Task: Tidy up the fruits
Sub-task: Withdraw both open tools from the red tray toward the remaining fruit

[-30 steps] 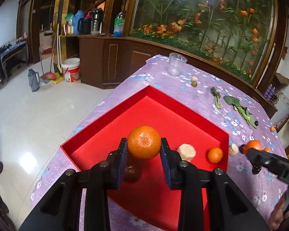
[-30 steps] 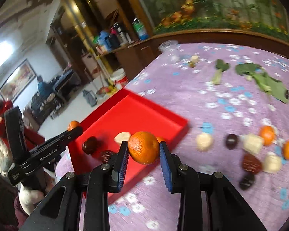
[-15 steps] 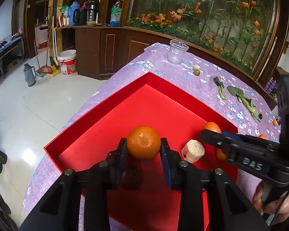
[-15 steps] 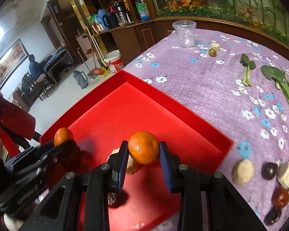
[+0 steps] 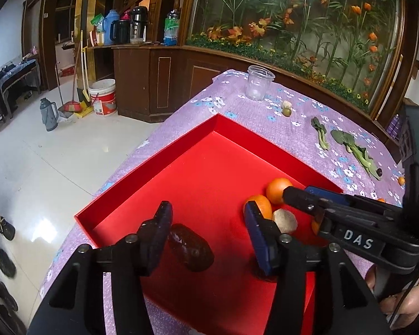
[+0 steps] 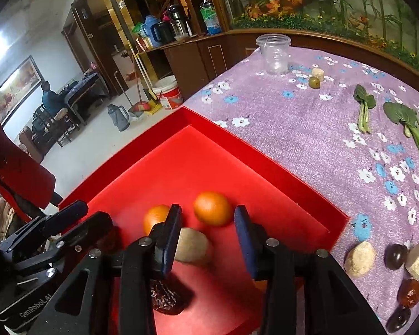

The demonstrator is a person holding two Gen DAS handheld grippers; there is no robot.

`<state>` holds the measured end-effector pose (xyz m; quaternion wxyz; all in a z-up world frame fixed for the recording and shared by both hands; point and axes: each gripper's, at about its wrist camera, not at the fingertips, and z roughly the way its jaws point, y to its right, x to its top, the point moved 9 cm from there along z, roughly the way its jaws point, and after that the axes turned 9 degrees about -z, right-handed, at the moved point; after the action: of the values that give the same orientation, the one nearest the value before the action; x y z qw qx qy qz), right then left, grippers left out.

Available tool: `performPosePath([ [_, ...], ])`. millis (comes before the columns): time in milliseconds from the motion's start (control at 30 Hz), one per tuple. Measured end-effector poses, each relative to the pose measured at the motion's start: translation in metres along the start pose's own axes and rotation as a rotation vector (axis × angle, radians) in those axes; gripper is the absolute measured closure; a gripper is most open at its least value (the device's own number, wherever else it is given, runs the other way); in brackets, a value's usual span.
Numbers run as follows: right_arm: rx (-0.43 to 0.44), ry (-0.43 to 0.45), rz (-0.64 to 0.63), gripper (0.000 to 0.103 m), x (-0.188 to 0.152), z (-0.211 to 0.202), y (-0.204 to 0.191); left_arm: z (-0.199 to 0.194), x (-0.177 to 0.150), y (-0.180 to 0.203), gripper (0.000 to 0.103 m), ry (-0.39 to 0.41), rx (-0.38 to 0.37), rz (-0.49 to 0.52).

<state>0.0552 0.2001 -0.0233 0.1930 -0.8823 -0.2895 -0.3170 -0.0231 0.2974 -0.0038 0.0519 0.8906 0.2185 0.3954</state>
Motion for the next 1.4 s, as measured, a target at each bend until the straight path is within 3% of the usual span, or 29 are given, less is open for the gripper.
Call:
performPosePath([
  [100, 0.006, 0.031, 0.029, 0.059, -0.002, -0.017, 0.001, -0.013, 0.003, 0.001, 0.048, 0.046, 0.035, 0.019],
  [200, 0.002, 0.066, 0.08, 0.049, -0.01, -0.035, 0.006, -0.029, 0.008, 0.004, 0.039, 0.11, 0.083, 0.045],
  [333, -0.021, 0.093, 0.119, 0.046, -0.026, -0.056, 0.012, -0.048, 0.011, 0.011, 0.031, 0.176, 0.134, 0.077],
  [600, -0.079, 0.119, 0.145, 0.045, -0.054, -0.087, 0.025, -0.068, 0.0, 0.038, 0.029, 0.181, 0.108, 0.134],
  [767, -0.082, 0.147, 0.164, 0.038, -0.063, -0.104, 0.03, -0.08, -0.009, 0.058, 0.029, 0.183, 0.095, 0.179],
  [1400, -0.069, 0.184, 0.243, 0.036, -0.092, -0.126, 0.059, -0.09, -0.032, 0.111, 0.028, 0.18, 0.092, 0.3],
])
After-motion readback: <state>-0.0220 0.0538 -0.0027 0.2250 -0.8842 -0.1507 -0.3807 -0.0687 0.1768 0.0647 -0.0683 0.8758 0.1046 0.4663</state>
